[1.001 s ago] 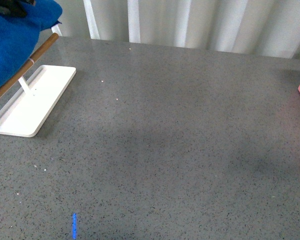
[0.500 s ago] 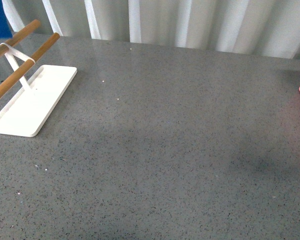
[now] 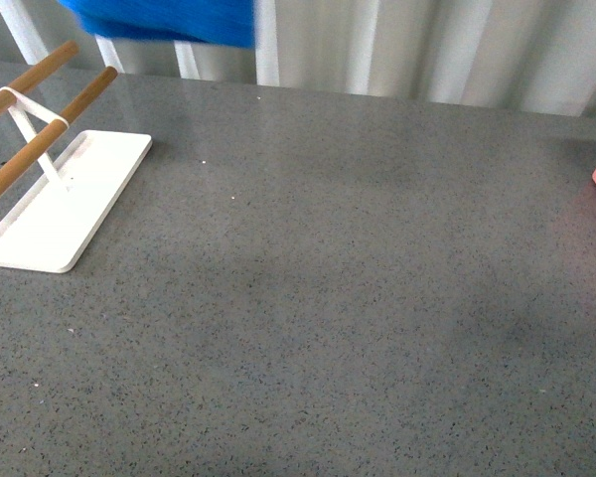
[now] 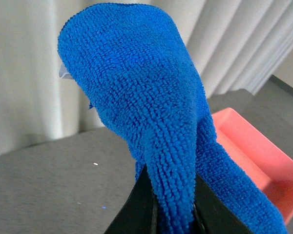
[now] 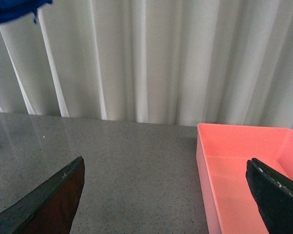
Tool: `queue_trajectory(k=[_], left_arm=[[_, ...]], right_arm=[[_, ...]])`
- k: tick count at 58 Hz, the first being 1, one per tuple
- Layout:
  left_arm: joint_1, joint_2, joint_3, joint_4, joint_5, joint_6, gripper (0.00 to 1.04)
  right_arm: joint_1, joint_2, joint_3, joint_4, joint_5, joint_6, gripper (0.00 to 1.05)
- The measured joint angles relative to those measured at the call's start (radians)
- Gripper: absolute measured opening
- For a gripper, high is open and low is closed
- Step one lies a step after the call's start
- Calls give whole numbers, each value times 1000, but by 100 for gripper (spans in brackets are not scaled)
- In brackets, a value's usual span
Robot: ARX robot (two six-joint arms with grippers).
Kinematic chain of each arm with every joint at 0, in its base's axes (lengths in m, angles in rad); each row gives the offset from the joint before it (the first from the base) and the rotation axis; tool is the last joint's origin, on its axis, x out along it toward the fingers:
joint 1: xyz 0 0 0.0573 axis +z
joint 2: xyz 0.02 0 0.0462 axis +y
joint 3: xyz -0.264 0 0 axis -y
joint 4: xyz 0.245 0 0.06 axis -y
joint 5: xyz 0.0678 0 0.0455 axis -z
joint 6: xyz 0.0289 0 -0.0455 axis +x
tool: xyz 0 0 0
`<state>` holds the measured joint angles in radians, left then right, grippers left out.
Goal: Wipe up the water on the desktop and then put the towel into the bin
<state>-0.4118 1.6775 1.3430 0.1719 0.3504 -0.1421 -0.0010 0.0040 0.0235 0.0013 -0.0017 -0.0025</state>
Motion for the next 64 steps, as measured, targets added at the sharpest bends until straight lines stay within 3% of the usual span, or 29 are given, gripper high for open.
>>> queue_trajectory(k=[9,17,33,37,44,55,64], left_arm=[[-66,47,-77,132,63,-106,6],[-106,84,-103,241,61,-193,6],[-148,150,-66,287,33,-281,6],[-153,162,-46,289,27,-290,6],[-159,172,-11,291,16,-312,6],[-166,174,8,282,-8,-317,6],[-171,174,16,269,-35,-328,6]], right_arm=[[0,0,0,0,0,0,98],[0,0,0,0,0,0,98],[0,0,0,0,0,0,98],[-12,63,47,-143,-134,-61,98],[47,157,66,-220,-204,-139,98],[-24,575,148,252,-304,-261,98],[76,996,212,611,-320,-286,98]])
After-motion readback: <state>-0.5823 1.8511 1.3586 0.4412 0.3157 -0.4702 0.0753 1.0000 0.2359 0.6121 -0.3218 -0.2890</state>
